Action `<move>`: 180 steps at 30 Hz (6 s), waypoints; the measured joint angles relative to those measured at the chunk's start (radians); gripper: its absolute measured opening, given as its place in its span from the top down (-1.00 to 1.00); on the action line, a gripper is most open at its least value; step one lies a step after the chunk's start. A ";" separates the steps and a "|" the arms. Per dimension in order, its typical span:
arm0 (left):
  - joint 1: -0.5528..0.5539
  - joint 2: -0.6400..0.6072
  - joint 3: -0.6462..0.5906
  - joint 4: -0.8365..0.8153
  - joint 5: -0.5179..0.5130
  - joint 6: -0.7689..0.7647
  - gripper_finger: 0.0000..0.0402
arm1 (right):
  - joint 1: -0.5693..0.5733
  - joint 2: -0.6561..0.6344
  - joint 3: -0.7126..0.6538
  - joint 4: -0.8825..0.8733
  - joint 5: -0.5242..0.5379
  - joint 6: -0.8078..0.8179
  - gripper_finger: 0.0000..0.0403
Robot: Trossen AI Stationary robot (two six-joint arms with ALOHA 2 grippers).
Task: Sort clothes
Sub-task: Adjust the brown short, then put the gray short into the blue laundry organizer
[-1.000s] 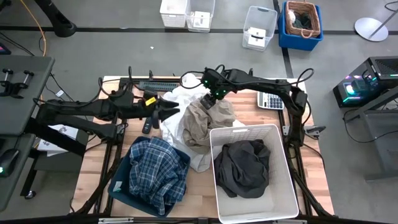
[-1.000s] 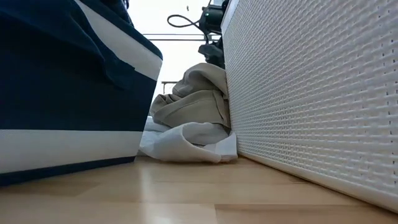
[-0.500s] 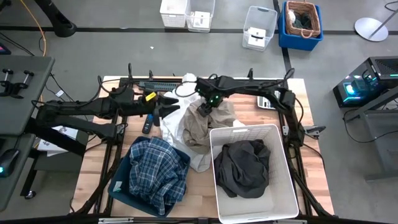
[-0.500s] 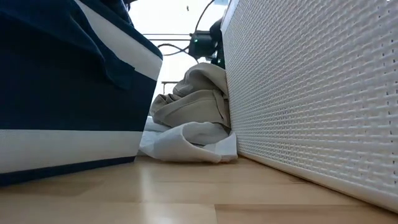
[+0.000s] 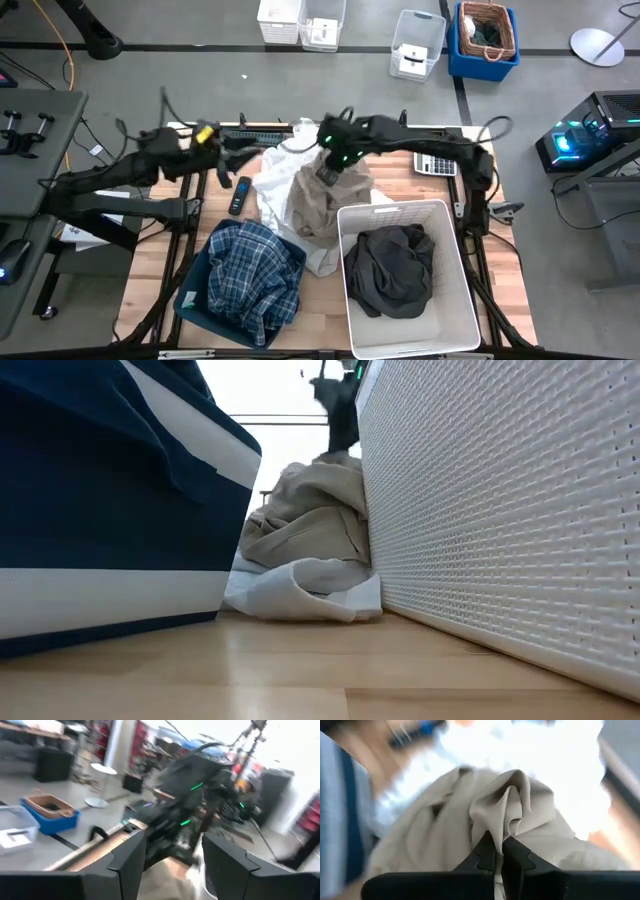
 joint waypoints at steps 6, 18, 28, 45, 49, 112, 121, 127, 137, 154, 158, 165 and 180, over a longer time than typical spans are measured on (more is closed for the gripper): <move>0.038 -0.059 0.000 -0.033 -0.013 0.000 0.07 | 0.016 -0.137 0.227 0.009 0.023 0.006 0.99; 0.044 0.043 0.000 -0.059 -0.054 0.005 0.07 | 0.319 -0.434 0.347 0.167 -0.005 0.022 1.00; 0.070 0.140 0.000 0.020 -0.032 0.007 0.07 | 0.679 -0.494 0.345 0.154 0.510 -0.030 1.00; 0.076 0.150 0.000 0.131 0.044 -0.064 0.07 | 0.357 -0.434 0.345 0.404 0.501 -0.259 1.00; 0.075 0.147 0.000 0.158 0.133 -0.095 0.07 | 0.165 -0.387 0.345 0.499 0.227 -0.201 1.00; 0.075 0.005 0.000 0.159 0.298 -0.069 0.07 | 0.450 -0.170 0.163 -0.468 -0.193 0.094 -0.19; 0.074 0.005 0.000 0.159 0.296 -0.090 0.07 | 0.683 -0.168 -0.344 -0.277 -0.177 0.250 -0.19; 0.075 0.005 0.000 0.157 0.297 -0.096 0.07 | 0.688 -0.165 -0.623 -0.033 -0.141 0.321 -0.19; 0.075 0.005 0.000 0.150 0.299 -0.088 0.07 | 0.681 -0.019 -0.876 0.155 -0.250 0.333 -0.19; 0.077 -0.003 0.000 0.177 0.228 -0.006 0.07 | 0.623 -0.314 -0.634 -0.171 -0.201 0.407 0.96; 0.077 -0.003 0.000 0.177 0.221 0.001 0.07 | 0.609 -0.440 -0.363 -0.357 -0.075 0.585 0.97; 0.077 -0.003 0.000 0.182 0.157 0.018 0.07 | 0.602 -0.502 0.103 -0.039 0.531 0.379 0.97; 0.078 -0.003 0.000 0.184 0.062 0.012 0.07 | 0.406 -0.071 0.230 1.604 -0.237 -0.127 0.97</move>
